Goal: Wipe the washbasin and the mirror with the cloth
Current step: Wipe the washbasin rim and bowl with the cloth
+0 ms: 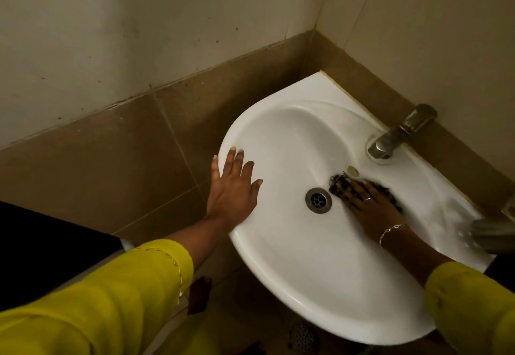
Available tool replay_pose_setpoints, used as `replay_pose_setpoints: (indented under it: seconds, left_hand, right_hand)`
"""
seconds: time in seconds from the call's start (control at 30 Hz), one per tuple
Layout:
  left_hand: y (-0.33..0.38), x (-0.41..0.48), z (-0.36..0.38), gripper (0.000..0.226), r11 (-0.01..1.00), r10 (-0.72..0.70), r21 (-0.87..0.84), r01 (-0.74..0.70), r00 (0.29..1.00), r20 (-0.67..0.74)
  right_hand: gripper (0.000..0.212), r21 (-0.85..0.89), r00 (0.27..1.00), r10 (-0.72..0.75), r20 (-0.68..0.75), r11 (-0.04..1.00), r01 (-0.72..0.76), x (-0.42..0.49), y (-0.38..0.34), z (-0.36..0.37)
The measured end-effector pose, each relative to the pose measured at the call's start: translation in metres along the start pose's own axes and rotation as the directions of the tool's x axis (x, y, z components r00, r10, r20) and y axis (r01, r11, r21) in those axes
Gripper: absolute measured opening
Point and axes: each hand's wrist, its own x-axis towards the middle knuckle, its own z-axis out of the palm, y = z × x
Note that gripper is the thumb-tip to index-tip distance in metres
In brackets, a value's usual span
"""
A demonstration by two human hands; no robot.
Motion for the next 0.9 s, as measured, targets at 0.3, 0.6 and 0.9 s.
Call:
replay_pose_setpoints:
  seconds: [0.3, 0.6, 0.9]
  left_hand:
    - [-0.001, 0.0, 0.001, 0.067, 1.0, 0.007, 0.023, -0.007, 1.0, 0.001]
    - [-0.001, 0.002, 0.004, 0.059, 1.0, 0.009, 0.02, -0.009, 1.0, -0.008]
    - [-0.001, 0.002, 0.005, 0.063, 1.0, 0.017, 0.023, -0.017, 1.0, -0.017]
  right_hand:
    - [0.056, -0.231, 0.951, 0.145, 0.272, 0.97, -0.082, 0.077, -0.013, -0.04]
    - [0.064, 0.282, 0.891, 0.251, 0.377, 0.886, -0.369, 0.109, -0.051, -0.025]
    - [0.066, 0.593, 0.858, 0.013, 0.514, 0.717, -0.366, 0.111, -0.094, -0.046]
